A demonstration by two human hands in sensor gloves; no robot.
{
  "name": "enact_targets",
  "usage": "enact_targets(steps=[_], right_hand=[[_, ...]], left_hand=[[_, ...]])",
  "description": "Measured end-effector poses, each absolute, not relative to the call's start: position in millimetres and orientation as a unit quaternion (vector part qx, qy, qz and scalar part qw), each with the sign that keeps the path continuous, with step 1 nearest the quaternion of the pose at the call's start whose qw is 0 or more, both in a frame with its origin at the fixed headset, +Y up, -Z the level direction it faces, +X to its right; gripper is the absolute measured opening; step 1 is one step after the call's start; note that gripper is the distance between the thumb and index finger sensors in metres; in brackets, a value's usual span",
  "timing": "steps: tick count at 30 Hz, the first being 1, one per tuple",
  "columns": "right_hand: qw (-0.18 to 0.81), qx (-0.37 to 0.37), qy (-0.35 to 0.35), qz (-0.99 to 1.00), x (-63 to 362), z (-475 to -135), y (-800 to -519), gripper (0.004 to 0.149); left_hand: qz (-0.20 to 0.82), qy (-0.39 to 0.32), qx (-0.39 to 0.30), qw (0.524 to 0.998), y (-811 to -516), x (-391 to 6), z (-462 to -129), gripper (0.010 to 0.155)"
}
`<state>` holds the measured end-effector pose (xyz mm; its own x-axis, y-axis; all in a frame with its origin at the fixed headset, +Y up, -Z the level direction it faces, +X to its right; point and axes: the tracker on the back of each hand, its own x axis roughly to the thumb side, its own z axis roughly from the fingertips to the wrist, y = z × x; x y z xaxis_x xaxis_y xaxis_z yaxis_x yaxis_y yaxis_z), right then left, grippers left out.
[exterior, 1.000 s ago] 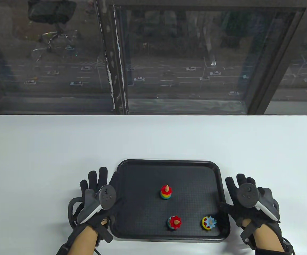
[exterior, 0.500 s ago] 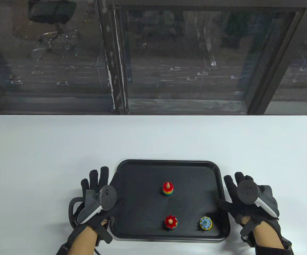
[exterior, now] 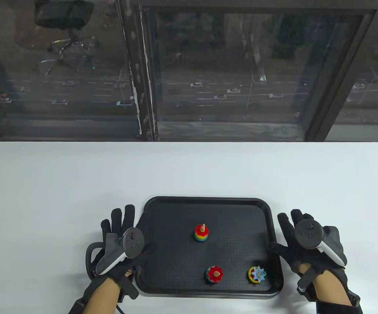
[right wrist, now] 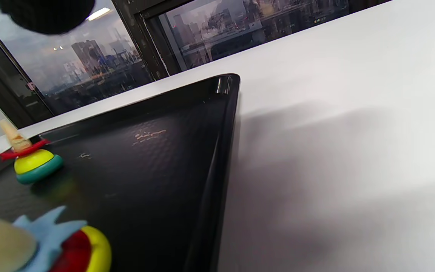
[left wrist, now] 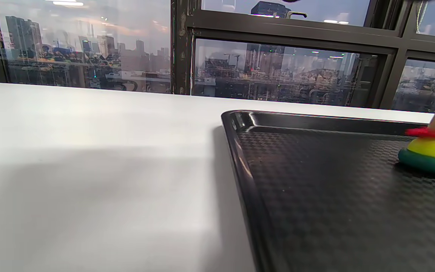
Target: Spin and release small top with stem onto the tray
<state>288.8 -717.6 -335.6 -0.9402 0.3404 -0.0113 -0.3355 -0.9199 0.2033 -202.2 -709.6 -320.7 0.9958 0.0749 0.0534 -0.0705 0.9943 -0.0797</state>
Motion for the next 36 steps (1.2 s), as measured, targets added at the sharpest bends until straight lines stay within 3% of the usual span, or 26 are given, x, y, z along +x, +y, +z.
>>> enact_targets(steps=[36], right_hand=[[0.163, 0.017, 0.087, 0.983, 293.6, -326.8, -718.9, 0.086]], left_hand=[[0.099, -0.029, -0.035, 0.994, -702.3, -208.0, -321.6, 0.084]])
